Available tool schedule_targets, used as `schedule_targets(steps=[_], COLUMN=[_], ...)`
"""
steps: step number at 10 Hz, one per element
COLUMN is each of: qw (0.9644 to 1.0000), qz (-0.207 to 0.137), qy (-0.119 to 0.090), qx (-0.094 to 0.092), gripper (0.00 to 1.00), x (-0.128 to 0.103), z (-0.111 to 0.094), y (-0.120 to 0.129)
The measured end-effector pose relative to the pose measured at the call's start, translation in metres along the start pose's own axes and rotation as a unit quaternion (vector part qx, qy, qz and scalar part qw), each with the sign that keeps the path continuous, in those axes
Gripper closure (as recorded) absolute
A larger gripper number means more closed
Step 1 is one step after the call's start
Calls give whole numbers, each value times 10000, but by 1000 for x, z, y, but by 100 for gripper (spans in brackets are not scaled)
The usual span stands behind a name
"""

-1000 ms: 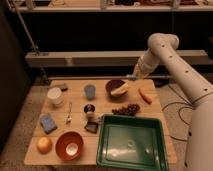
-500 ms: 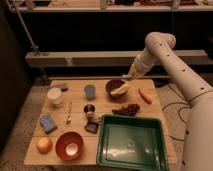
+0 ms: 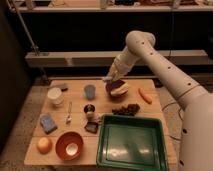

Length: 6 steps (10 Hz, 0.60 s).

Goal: Place towel in paper cup

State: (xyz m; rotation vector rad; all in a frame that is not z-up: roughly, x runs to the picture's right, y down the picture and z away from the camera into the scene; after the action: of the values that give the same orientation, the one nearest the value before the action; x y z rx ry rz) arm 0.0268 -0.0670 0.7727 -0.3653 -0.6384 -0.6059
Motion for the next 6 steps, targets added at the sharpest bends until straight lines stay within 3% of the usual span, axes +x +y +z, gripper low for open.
schedule_targets(steps=[2, 6], qw=[9984, 9874], qz=[-440, -1270], qy=[-341, -941], qx=[-5, -7], gripper=[100, 100], x=[-49, -146], z=[15, 48], y=[-17, -49])
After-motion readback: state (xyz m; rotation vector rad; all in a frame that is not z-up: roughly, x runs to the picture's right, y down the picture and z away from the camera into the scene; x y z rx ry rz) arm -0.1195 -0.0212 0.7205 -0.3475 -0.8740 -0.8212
